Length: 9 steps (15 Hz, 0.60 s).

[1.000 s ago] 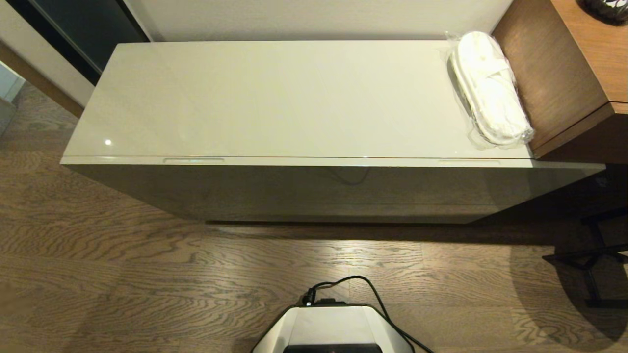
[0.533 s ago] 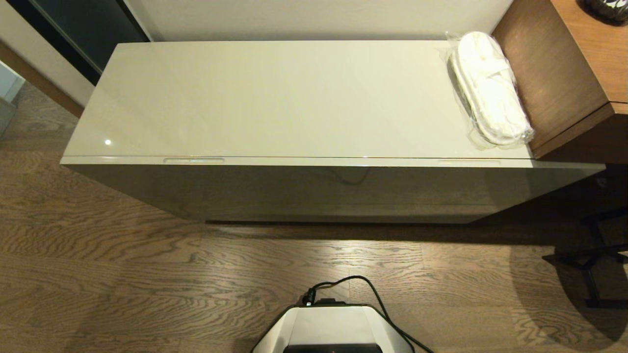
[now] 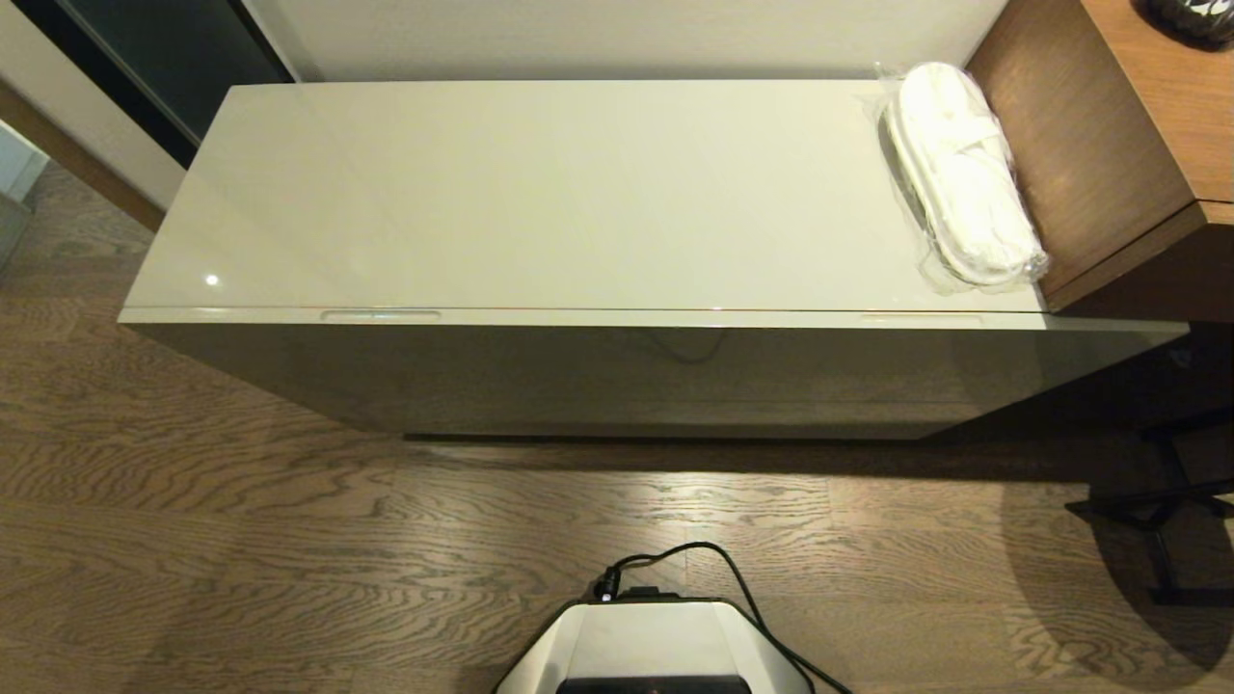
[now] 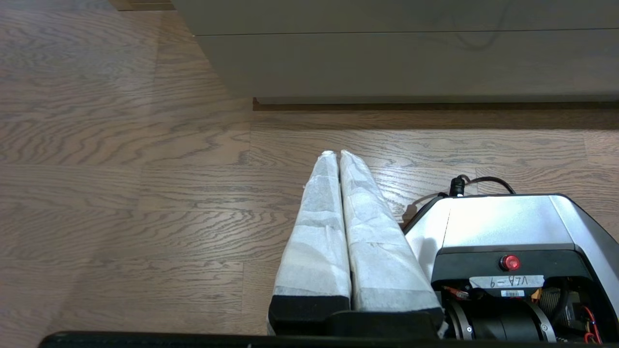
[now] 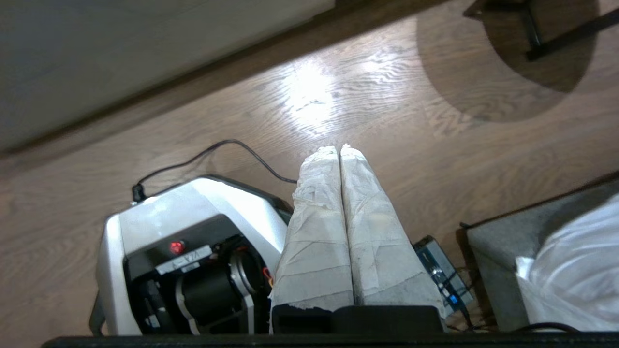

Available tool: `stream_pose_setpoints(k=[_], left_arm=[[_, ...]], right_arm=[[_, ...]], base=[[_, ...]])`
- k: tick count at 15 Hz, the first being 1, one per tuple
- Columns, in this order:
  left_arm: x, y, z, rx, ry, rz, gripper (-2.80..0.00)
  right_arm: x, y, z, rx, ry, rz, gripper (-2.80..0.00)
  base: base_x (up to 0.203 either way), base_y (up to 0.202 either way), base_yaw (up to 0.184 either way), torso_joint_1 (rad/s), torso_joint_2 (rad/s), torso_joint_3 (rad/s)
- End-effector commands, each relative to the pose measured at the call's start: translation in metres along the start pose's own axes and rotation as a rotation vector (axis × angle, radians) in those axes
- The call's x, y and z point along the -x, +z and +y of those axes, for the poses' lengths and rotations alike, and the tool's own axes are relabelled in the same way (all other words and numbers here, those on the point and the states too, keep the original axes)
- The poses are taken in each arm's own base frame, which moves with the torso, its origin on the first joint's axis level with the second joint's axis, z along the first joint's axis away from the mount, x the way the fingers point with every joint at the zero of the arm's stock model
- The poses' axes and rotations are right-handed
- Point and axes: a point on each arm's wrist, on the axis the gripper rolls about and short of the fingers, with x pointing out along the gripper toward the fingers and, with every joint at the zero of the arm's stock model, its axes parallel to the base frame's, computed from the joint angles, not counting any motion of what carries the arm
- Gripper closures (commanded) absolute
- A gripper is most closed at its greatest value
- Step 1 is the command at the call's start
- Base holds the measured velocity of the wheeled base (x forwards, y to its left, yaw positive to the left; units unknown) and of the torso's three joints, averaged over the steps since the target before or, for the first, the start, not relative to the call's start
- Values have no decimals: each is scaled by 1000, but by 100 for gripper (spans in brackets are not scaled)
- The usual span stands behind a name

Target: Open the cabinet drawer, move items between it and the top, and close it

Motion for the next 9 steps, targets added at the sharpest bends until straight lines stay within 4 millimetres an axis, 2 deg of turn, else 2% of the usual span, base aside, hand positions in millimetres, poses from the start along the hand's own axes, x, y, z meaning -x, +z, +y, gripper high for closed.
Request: stream_pose_setpoints(k=[1,2,4,6,9], left_arm=[[0,0,0,0,0,1,0],[0,0,0,0,0,1,0],[0,0,0,1,0,1,0],[0,0,0,0,0,1,0],[0,0,0,0,0,1,0]], right_arm=[[0,12,3,-4,-27,1,0],[-1,12,2,-2,-21,3,0],[-8,-1,-3,25,16,37,0],[-6,-12,-8,59,38,22,0],[1,-49,-21,257,76,-46,0]], base=[[0,0,0,0,0,0],[0,0,0,0,0,0],[0,0,0,0,0,0],[0,0,0,0,0,0],[0,0,0,0,0,0]])
